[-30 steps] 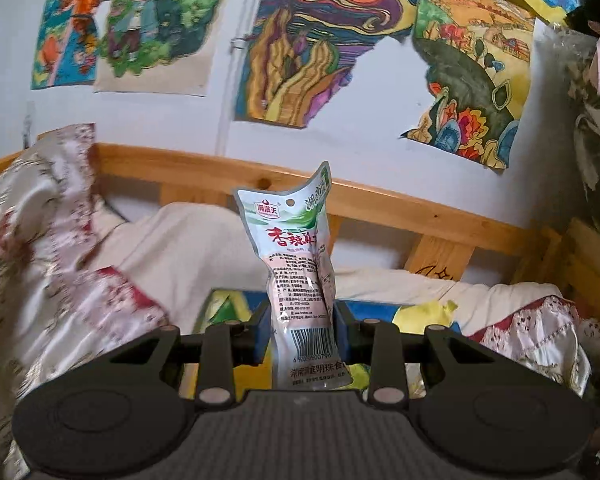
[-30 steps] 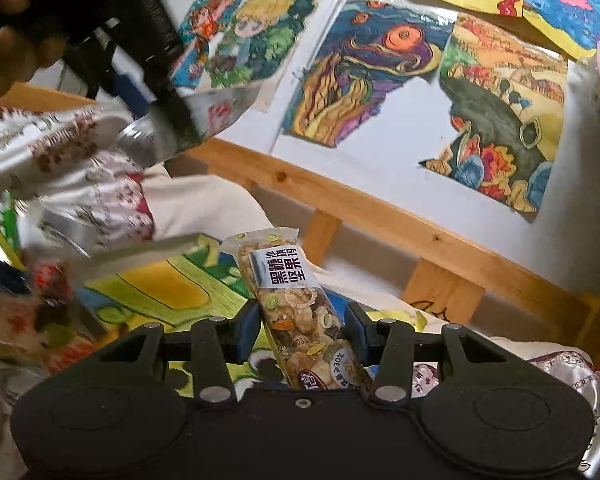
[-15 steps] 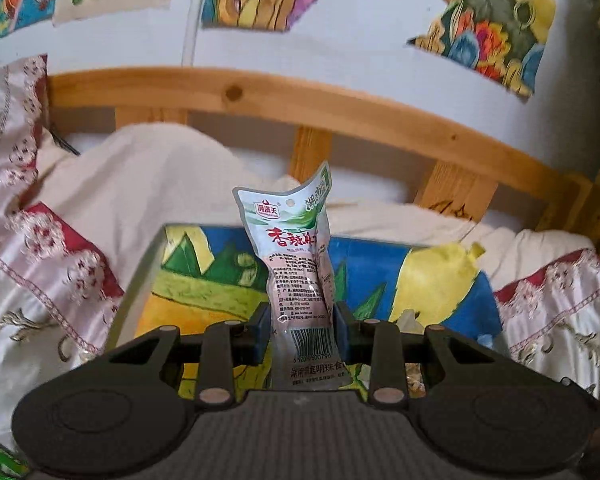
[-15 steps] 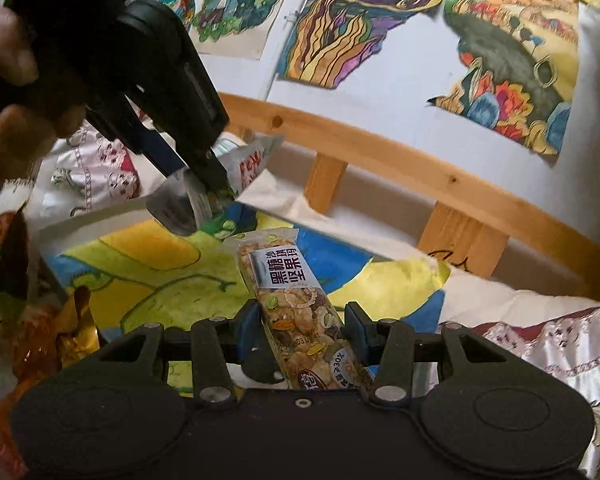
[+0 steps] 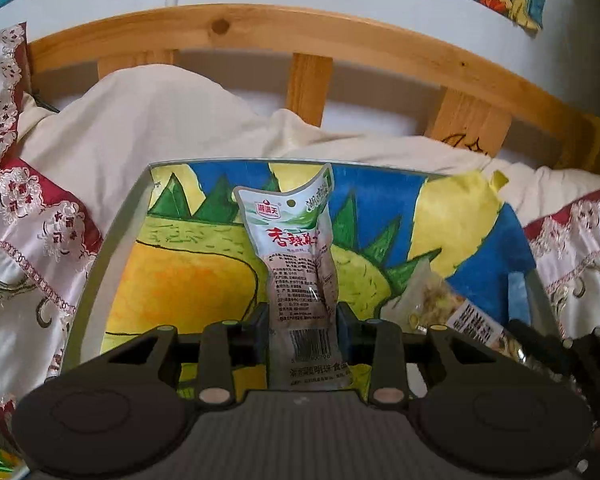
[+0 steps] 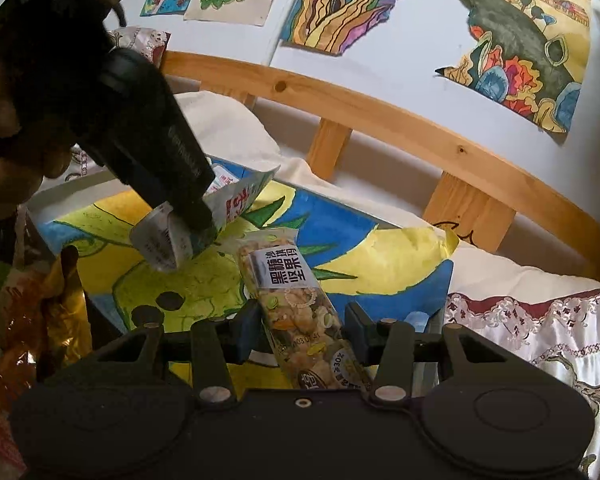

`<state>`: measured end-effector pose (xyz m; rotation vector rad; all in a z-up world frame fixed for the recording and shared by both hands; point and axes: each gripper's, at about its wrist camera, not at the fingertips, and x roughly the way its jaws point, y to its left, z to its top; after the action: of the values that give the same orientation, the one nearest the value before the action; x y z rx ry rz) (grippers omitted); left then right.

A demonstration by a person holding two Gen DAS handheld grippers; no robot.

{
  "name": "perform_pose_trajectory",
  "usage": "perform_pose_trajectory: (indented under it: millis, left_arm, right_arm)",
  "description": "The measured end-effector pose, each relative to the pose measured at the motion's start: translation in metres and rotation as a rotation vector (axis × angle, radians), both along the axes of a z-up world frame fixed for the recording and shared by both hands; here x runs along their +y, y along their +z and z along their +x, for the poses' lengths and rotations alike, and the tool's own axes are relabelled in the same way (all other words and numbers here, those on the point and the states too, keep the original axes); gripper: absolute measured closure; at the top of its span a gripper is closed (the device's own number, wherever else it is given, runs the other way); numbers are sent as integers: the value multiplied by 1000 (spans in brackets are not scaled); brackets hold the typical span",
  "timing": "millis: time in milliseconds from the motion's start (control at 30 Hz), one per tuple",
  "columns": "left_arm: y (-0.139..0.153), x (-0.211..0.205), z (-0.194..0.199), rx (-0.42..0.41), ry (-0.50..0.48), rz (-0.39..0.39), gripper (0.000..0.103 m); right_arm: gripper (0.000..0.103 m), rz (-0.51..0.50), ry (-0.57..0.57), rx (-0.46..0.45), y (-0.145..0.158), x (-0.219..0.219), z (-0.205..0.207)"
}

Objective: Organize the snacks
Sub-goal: 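Carry spicy packet over tray with left tool while right tool carries nut bar there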

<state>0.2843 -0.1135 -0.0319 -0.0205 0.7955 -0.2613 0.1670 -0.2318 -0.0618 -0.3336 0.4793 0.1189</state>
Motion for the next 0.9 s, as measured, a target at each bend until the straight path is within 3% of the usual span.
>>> perform_pose_trajectory:
  millis: [333,500,733,900]
  left_arm:
    - [-11,-6,-3,-4,-23,1,58]
    - [-10,-6,-7,-22,-24,-6,46]
    - [-4,4,-20,-54,8,-62,26]
    - [18,18,-38,-151,41,-112,12]
  right_arm:
    - [54,23,-19,4,-2,-4,2]
    - [49,32,-19,-1,-1,-5,1]
    - [27,57,-27,-31,4,-8,-2]
    - [15,111,-31,-73,15,-12,-9]
